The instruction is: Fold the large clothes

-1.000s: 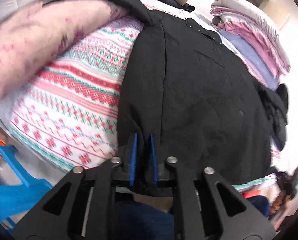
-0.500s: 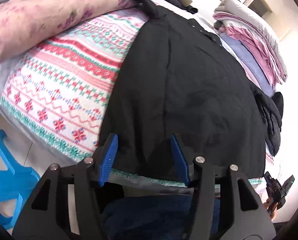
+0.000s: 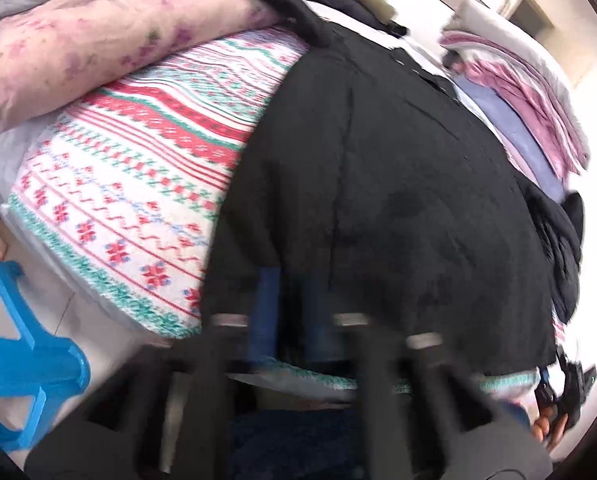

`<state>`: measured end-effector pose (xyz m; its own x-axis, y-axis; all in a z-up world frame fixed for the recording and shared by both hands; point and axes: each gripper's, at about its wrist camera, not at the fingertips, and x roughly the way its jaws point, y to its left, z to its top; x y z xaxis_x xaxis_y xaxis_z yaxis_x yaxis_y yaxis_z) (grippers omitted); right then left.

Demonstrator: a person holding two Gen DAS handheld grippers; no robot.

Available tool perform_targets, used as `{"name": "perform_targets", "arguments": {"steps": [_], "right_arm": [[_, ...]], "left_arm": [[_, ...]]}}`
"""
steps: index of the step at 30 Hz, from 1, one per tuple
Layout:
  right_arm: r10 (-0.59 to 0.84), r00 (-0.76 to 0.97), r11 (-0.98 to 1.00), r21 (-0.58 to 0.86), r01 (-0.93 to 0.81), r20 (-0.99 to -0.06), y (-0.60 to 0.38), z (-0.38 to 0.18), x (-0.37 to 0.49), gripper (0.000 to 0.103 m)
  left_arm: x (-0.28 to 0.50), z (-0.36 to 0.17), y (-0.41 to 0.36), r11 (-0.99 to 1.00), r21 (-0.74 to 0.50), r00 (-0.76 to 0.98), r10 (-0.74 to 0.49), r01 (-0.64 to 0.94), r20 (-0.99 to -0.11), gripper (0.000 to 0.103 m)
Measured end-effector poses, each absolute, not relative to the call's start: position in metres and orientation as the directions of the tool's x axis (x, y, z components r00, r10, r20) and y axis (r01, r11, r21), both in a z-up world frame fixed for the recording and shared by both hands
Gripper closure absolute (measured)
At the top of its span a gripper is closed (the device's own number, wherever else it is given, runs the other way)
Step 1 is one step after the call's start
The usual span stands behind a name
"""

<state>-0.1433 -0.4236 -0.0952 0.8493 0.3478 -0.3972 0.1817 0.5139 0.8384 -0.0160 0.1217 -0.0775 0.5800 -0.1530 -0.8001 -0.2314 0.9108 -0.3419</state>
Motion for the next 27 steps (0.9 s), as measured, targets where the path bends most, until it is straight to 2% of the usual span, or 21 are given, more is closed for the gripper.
{"name": "perform_targets", "arguments": {"steps": [2,3,5,9,10,12,13,14,16,19,21,26,27], "right_arm": [[0.385,0.846,0.442,0.879,0.182,-0.368,-0.423,-0.105,-0.137,0.082],[0.384,0.840,0.422,0.882,0.209,-0.383,-0.423,-0.111,-0.133,0.091],[0.363,0.837,0.429,0.871,0.240,-0.409,-0.420,-0.113,-0.129,0.096],[0.348,0.872,0.423,0.888,0.180,-0.343,-0.412,-0.077,-0.136,0.098],[0.338,0.883,0.443,0.883,0.156,-0.326,-0.409,-0.059,-0.141,0.098],[0.325,0.900,0.471,0.875,0.111,-0.289,-0.403,-0.027,-0.150,0.098],[0.327,0.901,0.487,0.868,0.097,-0.284,-0.398,-0.016,-0.150,0.098],[0.332,0.899,0.500,0.862,0.089,-0.285,-0.393,-0.011,-0.151,0.098],[0.323,0.886,0.544,0.831,0.114,-0.333,-0.384,-0.013,-0.149,0.098],[0.156,0.833,0.670,0.677,0.306,-0.531,-0.379,-0.035,-0.147,0.097],[0.070,0.788,0.693,0.598,0.403,-0.612,-0.386,-0.052,-0.151,0.094],[0.143,0.754,0.660,0.629,0.410,-0.641,-0.422,-0.065,-0.161,0.084],[0.146,0.761,0.666,0.631,0.397,-0.632,-0.425,-0.061,-0.162,0.083]], "left_arm": [[-0.017,-0.078,0.128,0.879,-0.406,0.596,-0.191,-0.250,-0.780,0.099],[-0.017,-0.079,0.130,0.872,-0.412,0.599,-0.186,-0.265,-0.779,0.100],[-0.020,-0.078,0.133,0.861,-0.419,0.616,-0.167,-0.289,-0.770,0.101],[-0.028,-0.053,0.164,0.798,-0.487,0.686,-0.133,-0.354,-0.715,0.103],[-0.032,-0.041,0.173,0.790,-0.482,0.705,-0.090,-0.380,-0.703,0.103],[-0.050,-0.009,0.187,0.800,-0.404,0.768,0.108,-0.445,-0.632,0.103],[-0.056,0.002,0.193,0.798,-0.407,0.788,0.131,-0.443,-0.602,0.103],[-0.057,0.007,0.198,0.798,-0.448,0.804,0.076,-0.403,-0.589,0.103],[-0.043,-0.001,0.187,0.831,-0.441,0.760,-0.035,-0.339,-0.649,0.103],[-0.025,-0.031,0.157,0.890,-0.367,0.652,-0.110,-0.272,-0.750,0.103],[-0.024,-0.050,0.149,0.897,-0.349,0.613,-0.119,-0.271,-0.781,0.102],[-0.007,-0.072,0.135,0.890,-0.374,0.544,-0.184,-0.261,-0.818,0.096],[-0.007,-0.070,0.129,0.901,-0.356,0.545,-0.172,-0.250,-0.820,0.089]]}}
